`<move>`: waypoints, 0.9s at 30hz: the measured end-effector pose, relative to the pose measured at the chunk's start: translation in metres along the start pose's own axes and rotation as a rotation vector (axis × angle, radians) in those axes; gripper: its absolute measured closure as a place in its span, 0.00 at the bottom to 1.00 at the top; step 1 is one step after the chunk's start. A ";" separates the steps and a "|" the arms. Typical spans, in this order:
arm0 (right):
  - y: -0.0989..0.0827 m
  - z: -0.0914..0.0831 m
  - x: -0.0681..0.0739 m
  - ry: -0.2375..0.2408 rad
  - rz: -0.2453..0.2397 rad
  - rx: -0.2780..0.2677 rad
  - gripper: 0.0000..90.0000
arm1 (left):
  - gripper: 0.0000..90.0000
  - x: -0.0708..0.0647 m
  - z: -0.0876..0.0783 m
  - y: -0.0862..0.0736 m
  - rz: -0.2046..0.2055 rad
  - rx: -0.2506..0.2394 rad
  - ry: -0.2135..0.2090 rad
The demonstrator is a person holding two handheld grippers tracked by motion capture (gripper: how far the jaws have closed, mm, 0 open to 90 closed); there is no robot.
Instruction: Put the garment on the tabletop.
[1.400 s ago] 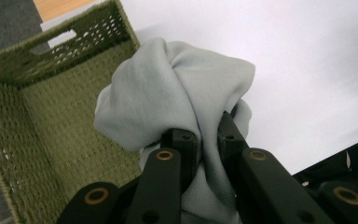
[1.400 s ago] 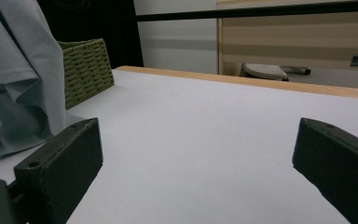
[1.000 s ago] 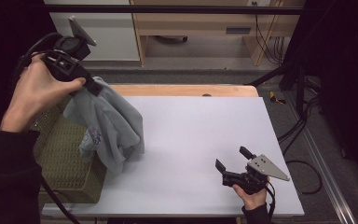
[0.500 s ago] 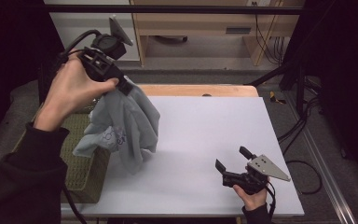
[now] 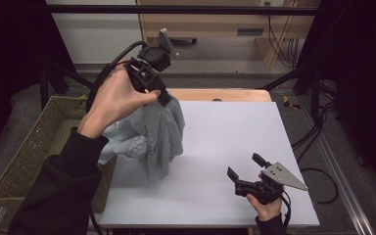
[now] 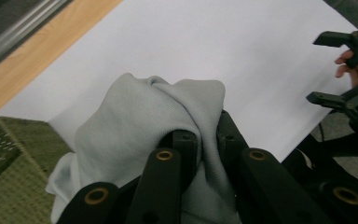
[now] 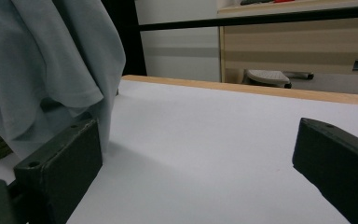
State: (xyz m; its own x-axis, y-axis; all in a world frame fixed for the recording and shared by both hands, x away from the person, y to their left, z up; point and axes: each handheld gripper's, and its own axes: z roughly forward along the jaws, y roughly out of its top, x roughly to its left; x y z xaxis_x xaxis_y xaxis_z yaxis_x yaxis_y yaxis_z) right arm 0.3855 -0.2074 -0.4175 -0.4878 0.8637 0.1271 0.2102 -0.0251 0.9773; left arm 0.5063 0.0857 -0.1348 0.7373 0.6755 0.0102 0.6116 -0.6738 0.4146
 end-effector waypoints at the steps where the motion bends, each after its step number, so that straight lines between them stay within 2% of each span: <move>1: 0.000 0.000 0.000 0.006 0.008 -0.004 0.02 | 0.91 -0.002 0.001 0.001 0.002 0.003 -0.007; 8: 0.001 -0.001 0.000 0.010 -0.008 -0.014 0.02 | 0.91 -0.016 0.013 0.010 0.042 0.000 -0.030; 9: 0.001 -0.001 -0.001 0.012 -0.030 -0.016 0.02 | 0.91 -0.017 0.017 0.011 0.057 0.006 -0.029; 10: 0.001 -0.001 0.001 0.008 0.004 -0.005 0.02 | 0.91 -0.018 0.020 0.012 0.058 0.009 -0.030; 13: 0.001 -0.001 0.001 0.009 -0.015 -0.012 0.02 | 0.91 -0.018 0.033 0.011 0.062 0.008 -0.041; 16: 0.001 -0.002 0.002 0.014 0.000 -0.008 0.02 | 0.91 -0.016 0.047 0.010 0.060 0.015 -0.058; 17: 0.001 -0.001 0.001 0.006 -0.018 -0.007 0.02 | 0.91 -0.016 0.051 0.010 0.062 0.018 -0.062; 18: 0.001 -0.001 0.001 0.006 -0.018 -0.007 0.02 | 0.91 -0.016 0.056 0.009 0.048 0.011 -0.065; 20: 0.000 -0.001 0.001 0.005 -0.014 -0.005 0.02 | 0.91 -0.015 0.064 0.008 0.049 0.009 -0.067; 27: -0.001 0.000 0.002 0.010 -0.007 -0.005 0.02 | 0.90 -0.012 0.097 -0.003 0.053 0.002 -0.117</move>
State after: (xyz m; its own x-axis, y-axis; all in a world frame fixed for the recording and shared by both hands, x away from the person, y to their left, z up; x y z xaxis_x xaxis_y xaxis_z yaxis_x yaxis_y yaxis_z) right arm 0.3842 -0.2062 -0.4177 -0.4976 0.8588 0.1219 0.2023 -0.0218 0.9791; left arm 0.5232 0.0508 -0.2244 0.7970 0.5993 -0.0746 0.5714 -0.7083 0.4145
